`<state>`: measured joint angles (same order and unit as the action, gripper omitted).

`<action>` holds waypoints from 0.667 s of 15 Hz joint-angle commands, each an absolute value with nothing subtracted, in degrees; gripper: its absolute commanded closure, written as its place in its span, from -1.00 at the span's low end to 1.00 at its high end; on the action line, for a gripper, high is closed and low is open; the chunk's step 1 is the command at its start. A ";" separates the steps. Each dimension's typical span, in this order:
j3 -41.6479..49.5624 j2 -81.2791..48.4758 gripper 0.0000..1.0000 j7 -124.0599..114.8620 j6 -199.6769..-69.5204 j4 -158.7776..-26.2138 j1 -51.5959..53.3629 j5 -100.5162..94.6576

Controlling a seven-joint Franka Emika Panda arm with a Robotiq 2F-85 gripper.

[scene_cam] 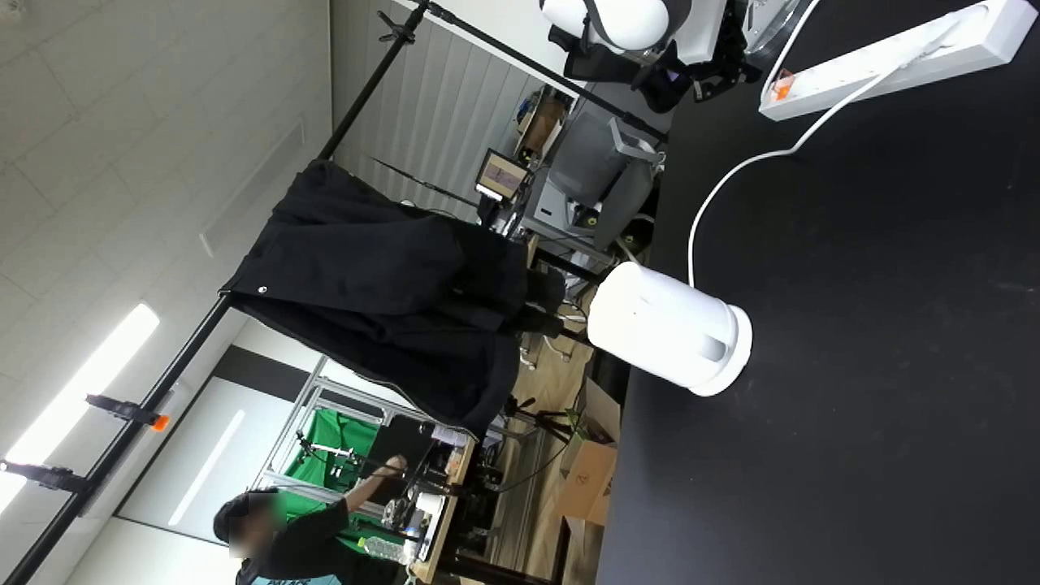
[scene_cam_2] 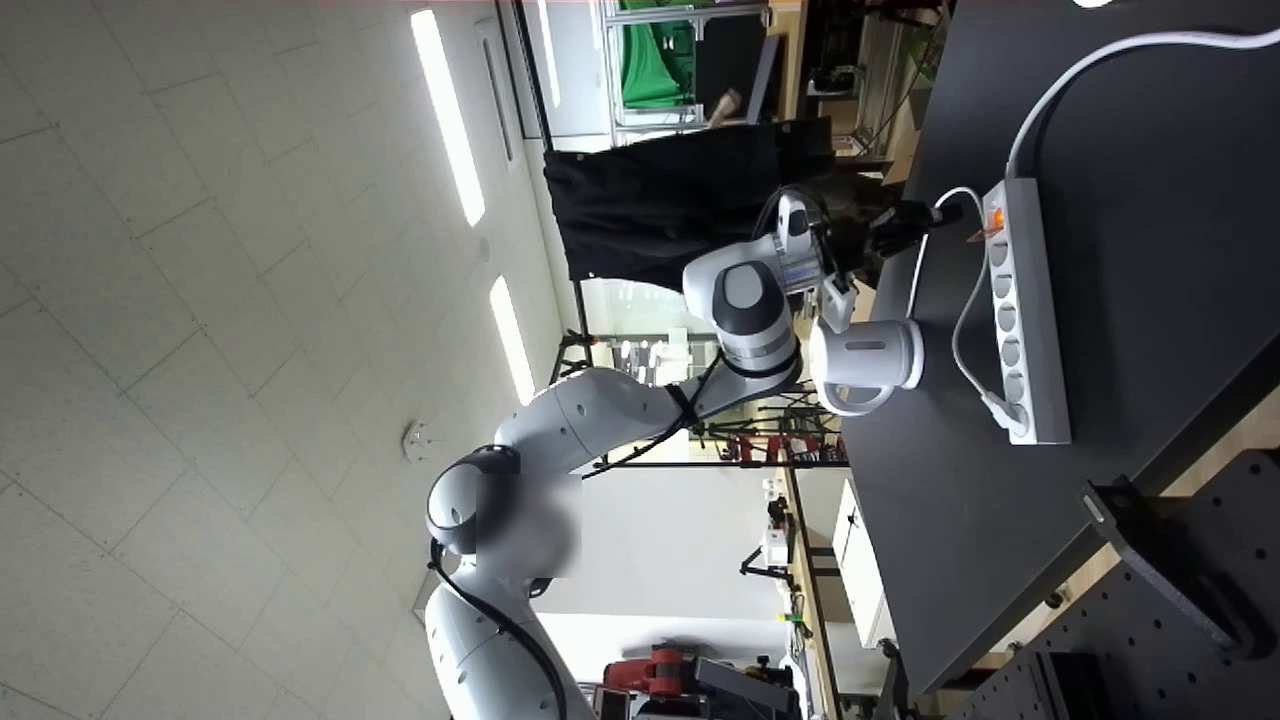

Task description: Turn off the switch on the adapter

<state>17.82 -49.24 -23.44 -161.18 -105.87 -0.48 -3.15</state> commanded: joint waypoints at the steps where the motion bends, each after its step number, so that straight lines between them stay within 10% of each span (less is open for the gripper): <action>1: 18.34 -49.54 0.98 -22.42 -161.10 -105.64 0.05 -1.79; 10: 18.84 -49.88 1.00 -23.02 -161.40 -105.79 0.45 -1.51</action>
<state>17.83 -49.43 -23.34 -161.23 -105.95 -0.42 -2.83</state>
